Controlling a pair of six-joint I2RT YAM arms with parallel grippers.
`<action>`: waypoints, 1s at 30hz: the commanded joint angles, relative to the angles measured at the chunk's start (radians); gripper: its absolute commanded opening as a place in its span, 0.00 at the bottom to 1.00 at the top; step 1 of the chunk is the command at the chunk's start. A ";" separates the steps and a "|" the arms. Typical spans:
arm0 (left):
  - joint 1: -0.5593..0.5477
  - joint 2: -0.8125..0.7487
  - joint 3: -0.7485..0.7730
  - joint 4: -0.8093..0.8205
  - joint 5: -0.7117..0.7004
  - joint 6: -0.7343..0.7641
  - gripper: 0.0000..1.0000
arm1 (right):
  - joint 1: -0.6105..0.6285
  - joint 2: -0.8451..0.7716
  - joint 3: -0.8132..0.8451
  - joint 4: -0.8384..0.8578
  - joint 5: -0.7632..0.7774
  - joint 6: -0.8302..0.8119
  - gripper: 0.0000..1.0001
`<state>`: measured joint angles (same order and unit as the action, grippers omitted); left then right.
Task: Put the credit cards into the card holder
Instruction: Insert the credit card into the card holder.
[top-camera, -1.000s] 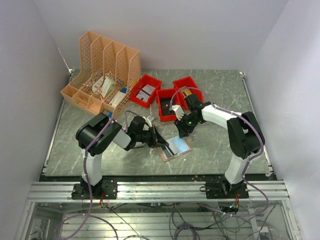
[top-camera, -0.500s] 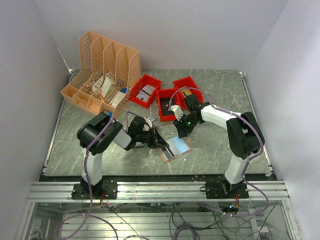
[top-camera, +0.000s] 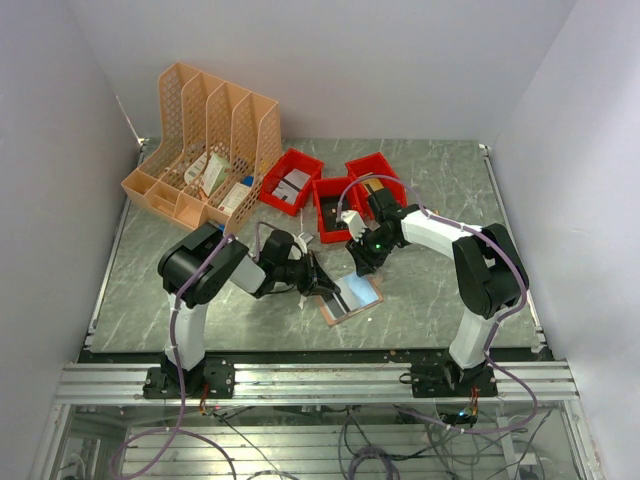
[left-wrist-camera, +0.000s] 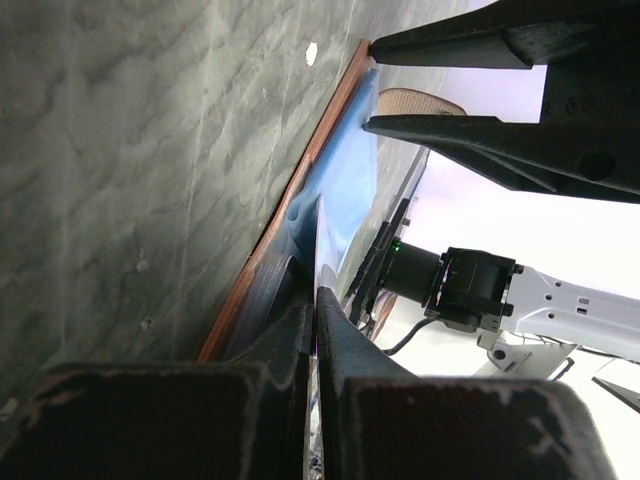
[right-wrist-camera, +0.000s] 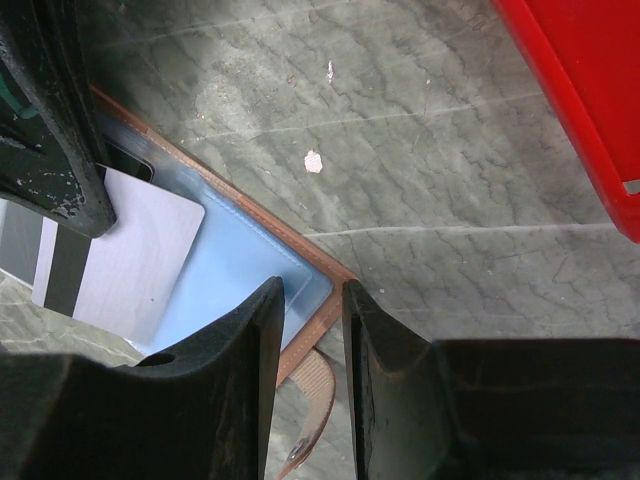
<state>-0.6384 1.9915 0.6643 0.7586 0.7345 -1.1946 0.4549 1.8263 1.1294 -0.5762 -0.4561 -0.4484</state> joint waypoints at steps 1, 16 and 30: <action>0.001 0.027 0.026 -0.080 -0.021 0.034 0.08 | 0.022 0.031 -0.014 0.000 -0.015 0.007 0.30; -0.003 0.016 -0.014 -0.048 -0.039 -0.006 0.08 | 0.022 0.026 -0.016 0.001 -0.015 0.007 0.30; -0.012 -0.035 -0.037 -0.112 -0.072 -0.051 0.10 | 0.025 0.026 -0.014 0.002 -0.014 0.008 0.30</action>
<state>-0.6441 1.9724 0.6518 0.7265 0.7162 -1.2434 0.4614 1.8263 1.1294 -0.5728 -0.4564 -0.4477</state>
